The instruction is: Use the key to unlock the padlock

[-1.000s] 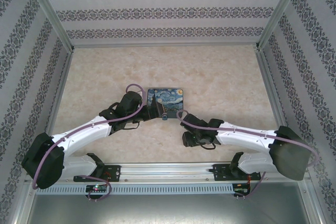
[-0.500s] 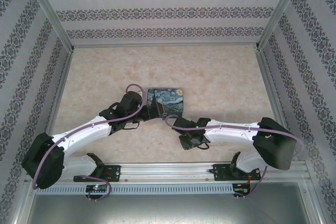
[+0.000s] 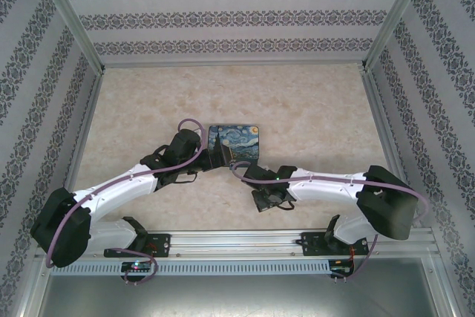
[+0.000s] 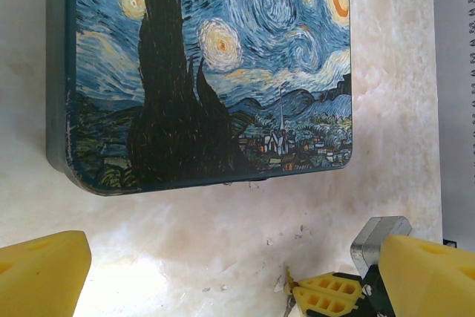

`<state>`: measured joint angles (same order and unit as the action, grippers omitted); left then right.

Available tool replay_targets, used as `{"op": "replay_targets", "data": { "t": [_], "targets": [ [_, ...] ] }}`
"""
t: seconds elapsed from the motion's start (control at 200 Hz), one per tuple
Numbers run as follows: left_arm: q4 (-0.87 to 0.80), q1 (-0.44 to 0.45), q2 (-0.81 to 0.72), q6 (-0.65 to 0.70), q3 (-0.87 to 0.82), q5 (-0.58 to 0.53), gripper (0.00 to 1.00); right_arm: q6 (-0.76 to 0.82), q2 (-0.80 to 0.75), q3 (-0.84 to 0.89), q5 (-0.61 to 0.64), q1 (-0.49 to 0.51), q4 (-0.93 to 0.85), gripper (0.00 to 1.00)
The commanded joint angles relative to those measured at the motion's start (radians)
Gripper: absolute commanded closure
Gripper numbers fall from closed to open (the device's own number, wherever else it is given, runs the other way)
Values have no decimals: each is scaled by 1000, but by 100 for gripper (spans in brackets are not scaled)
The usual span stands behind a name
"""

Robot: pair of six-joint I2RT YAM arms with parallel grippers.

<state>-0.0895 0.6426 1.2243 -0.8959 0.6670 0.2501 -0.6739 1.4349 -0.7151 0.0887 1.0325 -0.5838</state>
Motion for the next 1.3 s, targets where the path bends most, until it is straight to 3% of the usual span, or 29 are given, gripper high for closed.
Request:
{"op": "replay_targets", "data": {
  "t": [0.0, 0.29, 0.51, 0.839, 1.064, 1.294],
  "targets": [
    [16, 15, 3, -13, 12, -7, 0, -9, -51, -3, 0, 3, -19, 100],
    [105, 15, -17, -102, -13, 37, 0, -79, -298, -5, -66, -98, 45, 100],
    [272, 15, -27, -252, -51, 97, 1, -138, -433, -14, -95, -170, 152, 100],
    [297, 16, -89, -368, -71, 86, 1, -125, -385, -99, -156, -201, 156, 100],
    [581, 15, -76, -586, -160, 80, 0, -149, -350, -182, -163, -203, 255, 100],
    [778, 19, -24, -709, -117, 56, 24, -234, -294, -219, -192, -203, 444, 100]
  ]
}}
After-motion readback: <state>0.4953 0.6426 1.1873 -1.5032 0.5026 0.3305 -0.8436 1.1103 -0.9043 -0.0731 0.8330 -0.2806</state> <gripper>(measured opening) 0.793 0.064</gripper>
